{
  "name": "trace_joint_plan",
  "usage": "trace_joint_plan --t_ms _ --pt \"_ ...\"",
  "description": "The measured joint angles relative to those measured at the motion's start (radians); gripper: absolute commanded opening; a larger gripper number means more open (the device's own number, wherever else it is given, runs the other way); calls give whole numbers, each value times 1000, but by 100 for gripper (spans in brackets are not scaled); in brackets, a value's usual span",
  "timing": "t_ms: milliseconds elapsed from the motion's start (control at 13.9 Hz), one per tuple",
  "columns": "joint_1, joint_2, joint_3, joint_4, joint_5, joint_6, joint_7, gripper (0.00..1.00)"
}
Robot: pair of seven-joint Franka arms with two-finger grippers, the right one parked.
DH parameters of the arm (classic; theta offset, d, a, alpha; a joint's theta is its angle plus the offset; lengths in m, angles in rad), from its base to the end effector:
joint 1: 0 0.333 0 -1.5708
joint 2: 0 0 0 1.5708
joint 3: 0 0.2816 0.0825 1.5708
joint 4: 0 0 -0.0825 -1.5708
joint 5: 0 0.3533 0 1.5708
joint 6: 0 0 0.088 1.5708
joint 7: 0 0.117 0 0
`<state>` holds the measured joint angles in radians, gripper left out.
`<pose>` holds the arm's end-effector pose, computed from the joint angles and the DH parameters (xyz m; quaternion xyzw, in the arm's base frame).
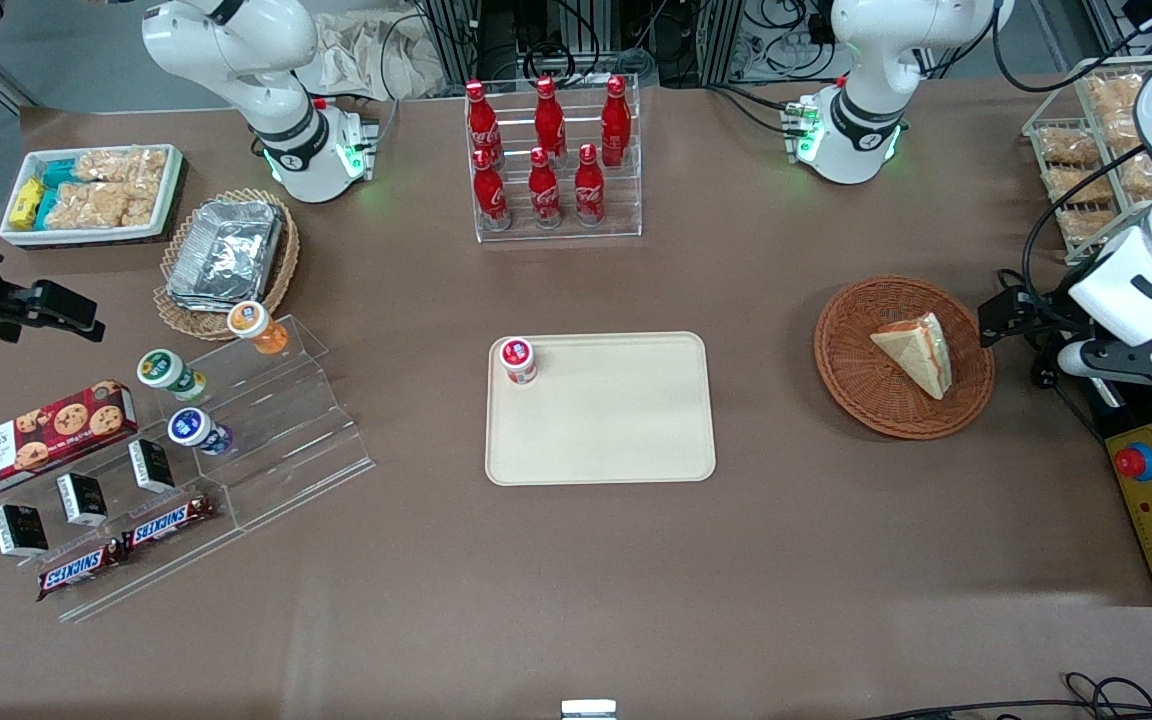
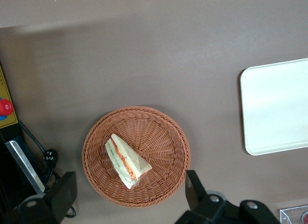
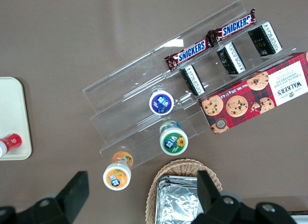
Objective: Place sandwich from basket to tray
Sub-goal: 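Move the left gripper over the wrapped sandwich in the wicker basket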
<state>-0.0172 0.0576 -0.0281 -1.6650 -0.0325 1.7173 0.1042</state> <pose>0.5470 -0.0278 0.5201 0.9972 -0.0722 -0.0021 0.0169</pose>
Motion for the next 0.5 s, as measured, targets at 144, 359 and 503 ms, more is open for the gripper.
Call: trace_joint_plan --t_ms 144,359,503 --pt "-1 4 0 0 0 0 0 100" --pt "-3 14 -2 3 0 0 0 100" --pt "-3 15 -3 6 0 0 0 100"
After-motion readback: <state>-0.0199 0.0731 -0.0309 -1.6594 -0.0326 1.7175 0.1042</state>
